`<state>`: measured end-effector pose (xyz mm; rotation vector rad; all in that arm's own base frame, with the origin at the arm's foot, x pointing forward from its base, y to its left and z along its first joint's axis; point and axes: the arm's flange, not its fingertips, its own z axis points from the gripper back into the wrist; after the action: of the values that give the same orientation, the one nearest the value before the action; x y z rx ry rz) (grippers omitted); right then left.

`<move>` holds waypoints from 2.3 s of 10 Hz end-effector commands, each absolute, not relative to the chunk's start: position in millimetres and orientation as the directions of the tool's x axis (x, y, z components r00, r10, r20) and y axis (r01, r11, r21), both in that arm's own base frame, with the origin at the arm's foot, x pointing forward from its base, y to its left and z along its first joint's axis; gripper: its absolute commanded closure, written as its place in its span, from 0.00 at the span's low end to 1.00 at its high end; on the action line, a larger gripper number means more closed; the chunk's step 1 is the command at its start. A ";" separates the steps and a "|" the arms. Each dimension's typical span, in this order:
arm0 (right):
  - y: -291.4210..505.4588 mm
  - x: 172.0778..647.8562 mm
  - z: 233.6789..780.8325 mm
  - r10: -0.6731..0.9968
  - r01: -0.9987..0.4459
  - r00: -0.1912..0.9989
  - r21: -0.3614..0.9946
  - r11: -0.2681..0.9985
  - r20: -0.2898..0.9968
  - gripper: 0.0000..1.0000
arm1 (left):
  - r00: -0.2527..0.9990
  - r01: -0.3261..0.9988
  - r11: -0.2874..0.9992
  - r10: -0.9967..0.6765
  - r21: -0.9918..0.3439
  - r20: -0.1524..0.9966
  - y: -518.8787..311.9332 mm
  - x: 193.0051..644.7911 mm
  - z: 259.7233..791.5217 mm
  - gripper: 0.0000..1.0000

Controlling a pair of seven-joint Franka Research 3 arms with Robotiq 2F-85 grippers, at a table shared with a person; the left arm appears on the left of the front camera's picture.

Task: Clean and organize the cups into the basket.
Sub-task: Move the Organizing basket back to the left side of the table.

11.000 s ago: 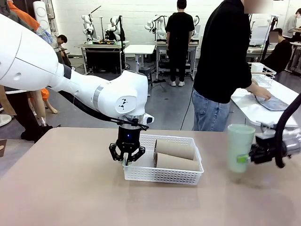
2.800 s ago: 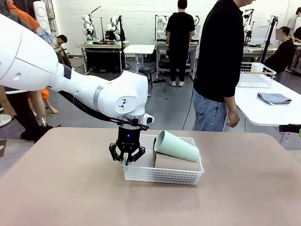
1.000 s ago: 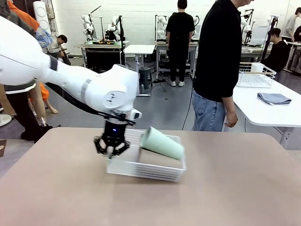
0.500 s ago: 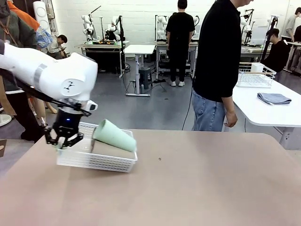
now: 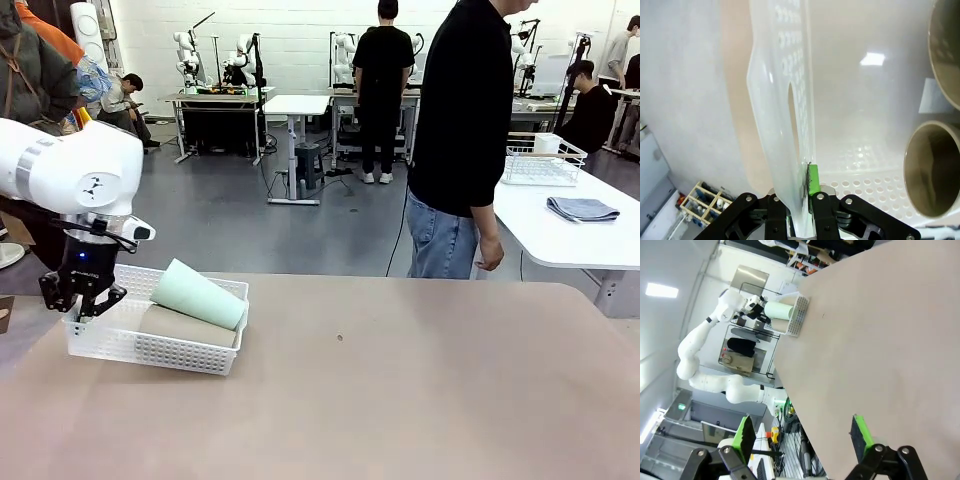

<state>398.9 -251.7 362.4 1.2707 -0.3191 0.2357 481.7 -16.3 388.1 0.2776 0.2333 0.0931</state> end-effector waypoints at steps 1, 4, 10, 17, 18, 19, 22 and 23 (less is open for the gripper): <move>-250.4 400.5 361.5 0.000 -0.345 0.933 0.894 0.287 0.360 0.00 | 0.970 -0.088 0.934 0.159 0.346 -0.182 -24.5 481.2 389.4 0.94; -250.4 400.5 361.5 0.000 -0.345 0.933 0.894 0.287 0.360 0.00 | 0.970 -0.088 0.934 0.159 0.346 -0.182 -24.5 481.2 389.4 0.94; -250.4 400.5 361.5 0.000 -0.345 0.933 0.894 0.287 0.360 0.00 | 0.975 -0.062 0.947 0.125 0.314 -0.184 23.0 497.6 384.4 0.94; -250.4 400.5 361.5 0.000 -0.345 0.933 0.894 0.287 0.360 0.00 | 0.981 -0.040 0.939 0.103 0.342 -0.167 58.8 532.6 358.5 0.94; -250.4 400.5 361.5 0.000 -0.345 0.933 0.894 0.287 0.360 0.00 | 0.980 -0.035 0.943 0.098 0.332 -0.176 59.0 537.2 351.9 0.94; -250.4 400.5 361.5 0.000 -0.345 0.933 0.894 0.287 0.360 0.00 | 0.978 -0.030 0.948 0.094 0.317 -0.188 58.8 539.2 347.9 0.38; -250.4 400.5 361.5 0.000 -0.345 0.933 0.894 0.287 0.360 0.00 | 0.974 -0.041 0.941 0.113 0.335 -0.198 59.2 536.3 350.5 0.00; -250.4 400.5 361.5 0.000 -0.345 0.933 0.894 0.287 0.360 0.00 | 0.973 -0.044 0.940 0.117 0.337 -0.197 59.2 534.8 352.4 0.00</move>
<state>398.9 -251.8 362.4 1.2707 -0.3192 0.2355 534.7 56.5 346.5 0.3294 0.2250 0.0689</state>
